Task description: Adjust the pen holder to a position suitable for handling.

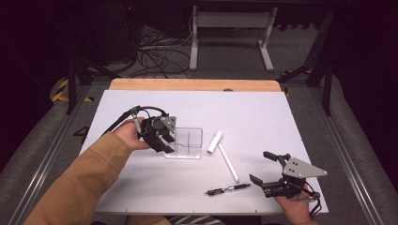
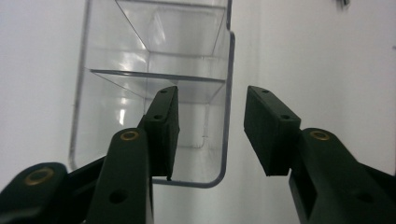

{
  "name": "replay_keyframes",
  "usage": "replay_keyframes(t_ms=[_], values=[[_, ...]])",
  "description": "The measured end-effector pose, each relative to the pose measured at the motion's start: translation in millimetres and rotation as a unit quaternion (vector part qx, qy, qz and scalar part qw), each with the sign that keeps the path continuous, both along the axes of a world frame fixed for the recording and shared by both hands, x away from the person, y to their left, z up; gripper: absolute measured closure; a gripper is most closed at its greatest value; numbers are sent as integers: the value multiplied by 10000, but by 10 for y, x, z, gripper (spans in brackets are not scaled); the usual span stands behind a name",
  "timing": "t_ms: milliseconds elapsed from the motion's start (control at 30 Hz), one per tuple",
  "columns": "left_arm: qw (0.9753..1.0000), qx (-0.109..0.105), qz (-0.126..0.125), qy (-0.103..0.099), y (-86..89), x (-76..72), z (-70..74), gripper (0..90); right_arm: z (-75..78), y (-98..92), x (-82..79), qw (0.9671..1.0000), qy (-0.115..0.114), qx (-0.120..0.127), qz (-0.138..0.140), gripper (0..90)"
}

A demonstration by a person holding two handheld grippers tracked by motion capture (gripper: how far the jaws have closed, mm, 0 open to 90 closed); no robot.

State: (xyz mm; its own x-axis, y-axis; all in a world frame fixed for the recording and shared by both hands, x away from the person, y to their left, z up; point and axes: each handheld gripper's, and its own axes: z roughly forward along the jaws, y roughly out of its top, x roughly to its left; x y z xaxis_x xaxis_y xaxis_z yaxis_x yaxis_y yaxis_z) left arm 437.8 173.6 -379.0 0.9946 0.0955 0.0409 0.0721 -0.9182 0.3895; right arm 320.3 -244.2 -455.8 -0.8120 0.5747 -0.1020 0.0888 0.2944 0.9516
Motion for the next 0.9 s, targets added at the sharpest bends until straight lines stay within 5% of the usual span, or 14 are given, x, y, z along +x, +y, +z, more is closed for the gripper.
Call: replay_keyframes(t_ms=[167, 333, 567, 700, 900], values=[[9962, -806, 325, -109, 156, -63, 159, 490, -2, 0, 6, 10000, 4, 4, -27, 87], [9898, -1267, 576, -317, 254, -156, 249, 394, 4, 6, 7, 10000, 5, 57, -53, 68], [9758, -1882, 863, -702, 381, -333, 312, 321, 32, 17, -13, 9996, -190, 193, -31, 33], [9692, -2079, 1081, -758, 426, -393, 307, 261, 44, 10, -9, 9995, -161, 260, -31, 28], [9558, -2526, 1331, -699, 454, -489, 313, 175, 52, 0, -6, 9992, -163, 325, -139, 26]])
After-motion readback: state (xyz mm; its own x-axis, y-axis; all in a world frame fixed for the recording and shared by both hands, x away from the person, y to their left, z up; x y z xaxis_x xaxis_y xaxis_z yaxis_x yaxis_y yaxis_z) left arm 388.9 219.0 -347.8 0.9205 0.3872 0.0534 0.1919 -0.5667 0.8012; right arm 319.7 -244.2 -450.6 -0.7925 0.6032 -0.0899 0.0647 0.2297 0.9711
